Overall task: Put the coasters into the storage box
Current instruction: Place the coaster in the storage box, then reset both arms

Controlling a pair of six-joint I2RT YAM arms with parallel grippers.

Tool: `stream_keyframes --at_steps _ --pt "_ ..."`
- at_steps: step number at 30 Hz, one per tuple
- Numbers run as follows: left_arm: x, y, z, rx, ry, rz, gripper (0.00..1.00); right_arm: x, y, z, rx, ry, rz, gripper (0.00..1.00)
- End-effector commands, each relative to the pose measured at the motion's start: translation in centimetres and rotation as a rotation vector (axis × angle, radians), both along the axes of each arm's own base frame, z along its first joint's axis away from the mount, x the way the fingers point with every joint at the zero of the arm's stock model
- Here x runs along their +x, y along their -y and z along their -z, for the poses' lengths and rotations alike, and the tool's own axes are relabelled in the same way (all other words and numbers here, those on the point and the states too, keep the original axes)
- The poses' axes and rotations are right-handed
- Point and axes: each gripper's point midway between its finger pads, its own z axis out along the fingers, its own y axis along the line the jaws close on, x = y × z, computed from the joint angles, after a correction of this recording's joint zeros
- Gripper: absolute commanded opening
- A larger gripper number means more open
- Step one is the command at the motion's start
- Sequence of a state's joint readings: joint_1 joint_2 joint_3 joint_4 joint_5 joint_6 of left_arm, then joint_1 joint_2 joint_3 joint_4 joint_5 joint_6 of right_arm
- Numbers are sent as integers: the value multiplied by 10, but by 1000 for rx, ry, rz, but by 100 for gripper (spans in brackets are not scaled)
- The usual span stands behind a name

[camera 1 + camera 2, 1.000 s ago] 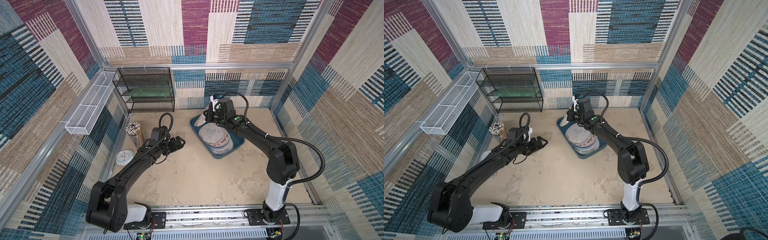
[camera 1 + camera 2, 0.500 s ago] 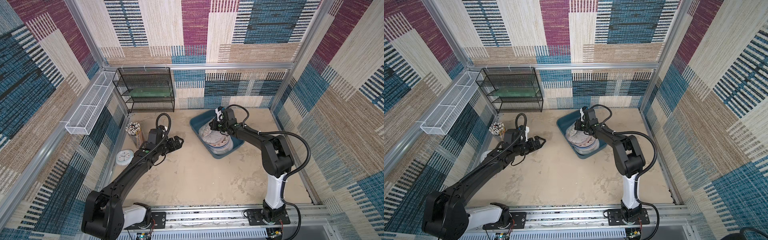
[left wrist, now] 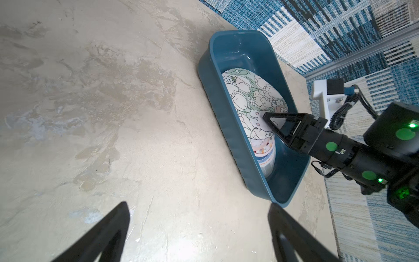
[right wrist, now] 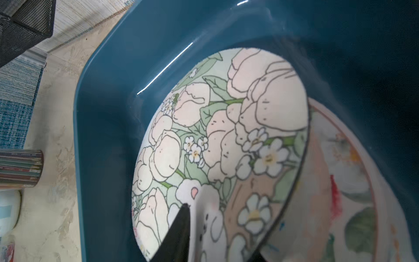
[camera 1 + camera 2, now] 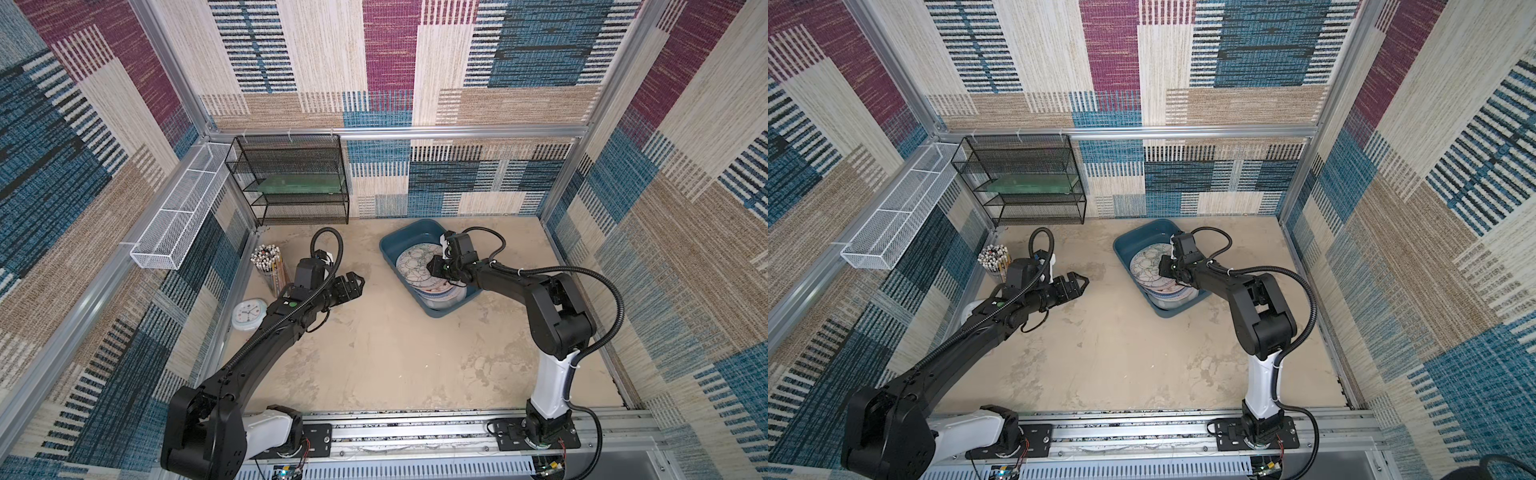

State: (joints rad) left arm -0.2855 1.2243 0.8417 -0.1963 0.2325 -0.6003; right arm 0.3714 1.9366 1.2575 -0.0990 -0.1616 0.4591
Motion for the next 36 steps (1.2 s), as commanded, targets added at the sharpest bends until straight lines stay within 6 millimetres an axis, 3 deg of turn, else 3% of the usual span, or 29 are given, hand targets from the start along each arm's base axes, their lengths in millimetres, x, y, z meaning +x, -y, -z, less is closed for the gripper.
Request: stream_keyframes --at_steps 1,2,4,6,7,14,22,29,32,36 --pt "-2 -8 3 55 7 -13 99 -1 5 -7 -15 18 11 49" --pt "-3 -10 4 64 4 -17 99 -2 6 -9 -16 25 7 55" --pt "-4 -16 7 94 -5 -33 99 -5 7 -17 -16 55 -1 78" --pt "-6 -20 9 126 -13 -39 99 -8 12 -25 -29 83 8 93" --pt "-7 -23 9 143 -15 -46 99 -10 14 -30 -38 94 10 96" --pt "-9 -47 10 295 5 -82 99 -24 45 -59 -143 166 72 95" --pt "-18 -96 10 525 95 -223 99 -54 123 -105 -330 311 246 95" --pt "-25 -119 8 582 236 -335 99 -76 214 -112 -368 396 448 95" --pt "-24 -128 13 629 240 -368 99 -83 229 -110 -401 445 484 95" --pt "-18 -130 26 711 227 -336 99 -80 248 -89 -434 447 536 95"
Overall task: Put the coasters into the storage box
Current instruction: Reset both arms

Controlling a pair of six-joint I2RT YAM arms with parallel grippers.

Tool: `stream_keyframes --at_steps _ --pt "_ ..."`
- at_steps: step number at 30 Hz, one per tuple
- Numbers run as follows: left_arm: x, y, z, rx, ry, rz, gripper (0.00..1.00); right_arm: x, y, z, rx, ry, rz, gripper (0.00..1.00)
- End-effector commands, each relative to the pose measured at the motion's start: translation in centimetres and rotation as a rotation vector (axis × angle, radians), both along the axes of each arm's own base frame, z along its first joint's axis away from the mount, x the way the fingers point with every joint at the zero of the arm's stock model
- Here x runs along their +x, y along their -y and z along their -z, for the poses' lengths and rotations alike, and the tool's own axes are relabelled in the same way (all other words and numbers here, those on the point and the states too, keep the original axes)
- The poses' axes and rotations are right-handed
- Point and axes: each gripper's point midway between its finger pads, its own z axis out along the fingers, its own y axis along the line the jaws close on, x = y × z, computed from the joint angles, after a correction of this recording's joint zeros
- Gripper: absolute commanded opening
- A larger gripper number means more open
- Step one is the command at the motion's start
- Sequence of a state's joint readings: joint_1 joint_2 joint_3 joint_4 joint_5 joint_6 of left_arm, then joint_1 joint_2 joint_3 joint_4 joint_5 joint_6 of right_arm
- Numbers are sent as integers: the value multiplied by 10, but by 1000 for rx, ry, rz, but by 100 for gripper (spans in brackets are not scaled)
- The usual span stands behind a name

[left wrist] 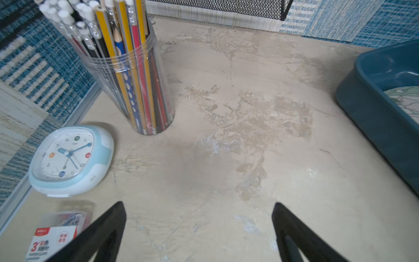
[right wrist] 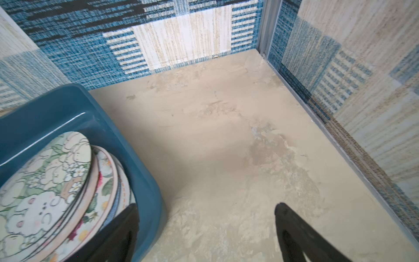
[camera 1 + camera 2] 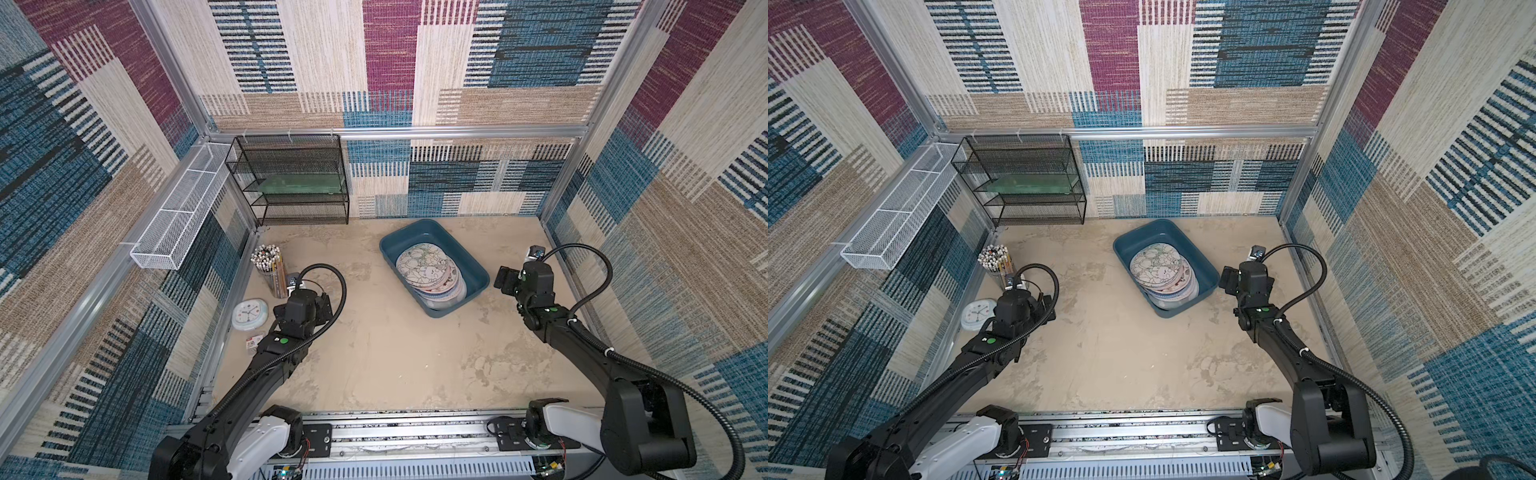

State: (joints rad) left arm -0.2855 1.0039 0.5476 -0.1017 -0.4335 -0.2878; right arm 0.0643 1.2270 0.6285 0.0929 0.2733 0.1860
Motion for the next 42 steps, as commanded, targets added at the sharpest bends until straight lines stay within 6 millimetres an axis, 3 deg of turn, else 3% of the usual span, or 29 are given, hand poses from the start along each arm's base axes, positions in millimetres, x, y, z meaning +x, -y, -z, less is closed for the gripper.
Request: stream_keyframes --at_steps 1,6,13,17,20,23,26,33,39,42 --pt "13 -6 -7 107 42 5 99 14 16 -8 -31 99 49 95" --pt "26 1 -11 168 64 73 99 15 24 13 -57 173 69 95" --pt "41 0 2 271 121 100 99 3 23 2 -91 347 42 95" --pt "50 0 19 284 157 127 99 -3 18 9 -75 378 -11 95" --pt "60 7 21 286 190 188 99 -8 16 12 -86 412 -29 95" --pt "68 14 21 289 218 253 98 -1 4 15 -96 380 -98 95" --pt "71 8 33 263 196 247 97 1 -2 15 -107 377 -132 95" --pt "63 -16 34 179 258 155 97 5 -2 16 -95 367 -144 95" --pt "68 -28 45 147 239 110 96 4 -2 17 -95 367 -145 95" --pt "72 -27 47 141 198 114 99 4 -2 16 -95 367 -145 95"
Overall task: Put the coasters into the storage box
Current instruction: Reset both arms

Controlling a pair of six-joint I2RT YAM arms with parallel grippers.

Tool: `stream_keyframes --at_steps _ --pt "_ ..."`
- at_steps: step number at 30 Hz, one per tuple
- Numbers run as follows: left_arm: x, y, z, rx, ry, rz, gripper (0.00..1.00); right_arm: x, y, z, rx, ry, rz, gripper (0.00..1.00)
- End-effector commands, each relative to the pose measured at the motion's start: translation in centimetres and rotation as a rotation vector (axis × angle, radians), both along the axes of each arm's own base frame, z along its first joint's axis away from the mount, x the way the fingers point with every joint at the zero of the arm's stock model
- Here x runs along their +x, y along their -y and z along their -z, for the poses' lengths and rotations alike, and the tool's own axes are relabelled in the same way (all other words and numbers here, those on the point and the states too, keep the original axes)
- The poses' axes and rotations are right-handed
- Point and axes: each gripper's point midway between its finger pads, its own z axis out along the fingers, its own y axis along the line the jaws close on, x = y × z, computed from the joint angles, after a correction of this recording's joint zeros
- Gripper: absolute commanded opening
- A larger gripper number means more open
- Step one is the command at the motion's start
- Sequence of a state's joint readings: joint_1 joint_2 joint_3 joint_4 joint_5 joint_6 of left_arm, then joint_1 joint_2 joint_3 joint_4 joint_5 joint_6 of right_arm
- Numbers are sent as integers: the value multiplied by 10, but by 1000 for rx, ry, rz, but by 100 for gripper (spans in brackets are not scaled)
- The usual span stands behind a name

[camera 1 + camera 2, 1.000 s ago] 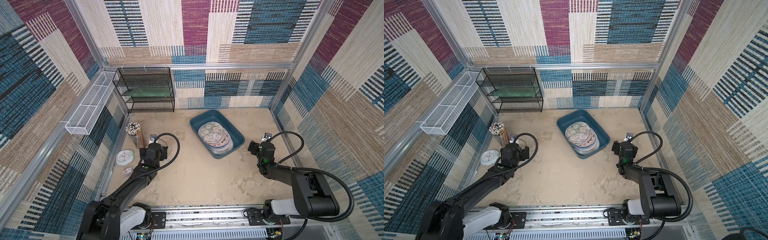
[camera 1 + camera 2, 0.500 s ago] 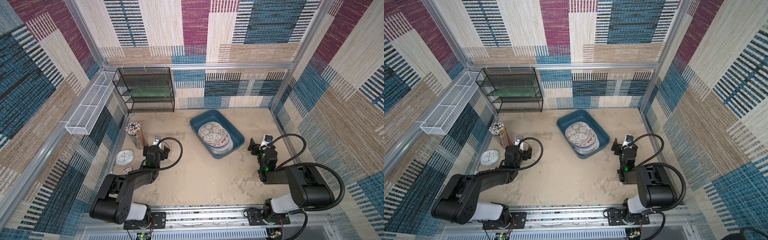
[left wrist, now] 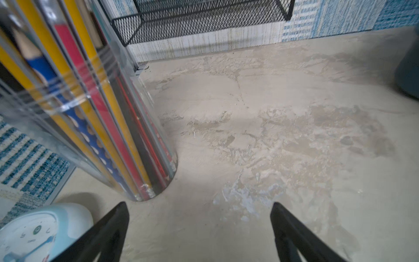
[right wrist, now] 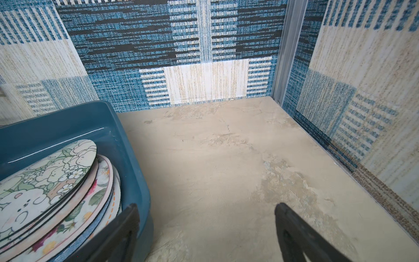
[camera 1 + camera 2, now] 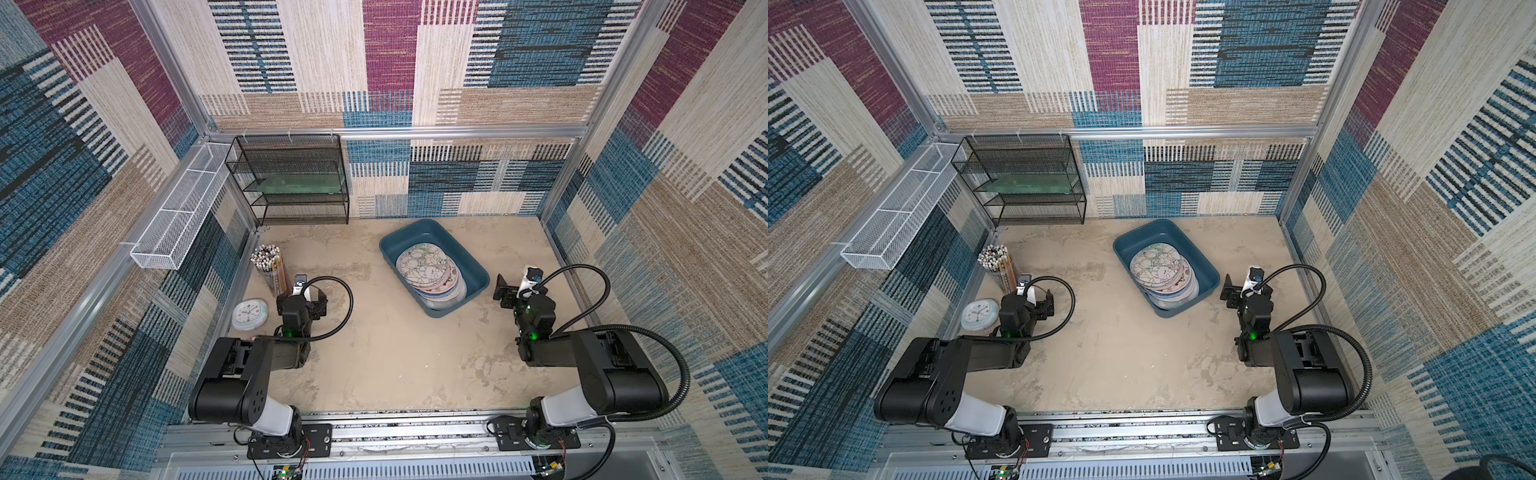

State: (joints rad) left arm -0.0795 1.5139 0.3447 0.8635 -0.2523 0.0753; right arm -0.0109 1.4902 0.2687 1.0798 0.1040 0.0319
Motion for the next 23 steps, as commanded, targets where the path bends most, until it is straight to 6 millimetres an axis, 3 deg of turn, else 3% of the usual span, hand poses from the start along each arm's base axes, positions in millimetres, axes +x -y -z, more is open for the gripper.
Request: stream_keyframes --at_steps 1,6,23 --pt "10 3 -13 -45 36 6 99 2 -2 -9 -12 34 -10 95" --pt "17 -9 -9 -92 -1 -24 99 2 -2 -9 -13 33 -10 95" --pt "17 -9 -8 -97 -4 -24 99 3 -2 -9 -12 31 -12 95"
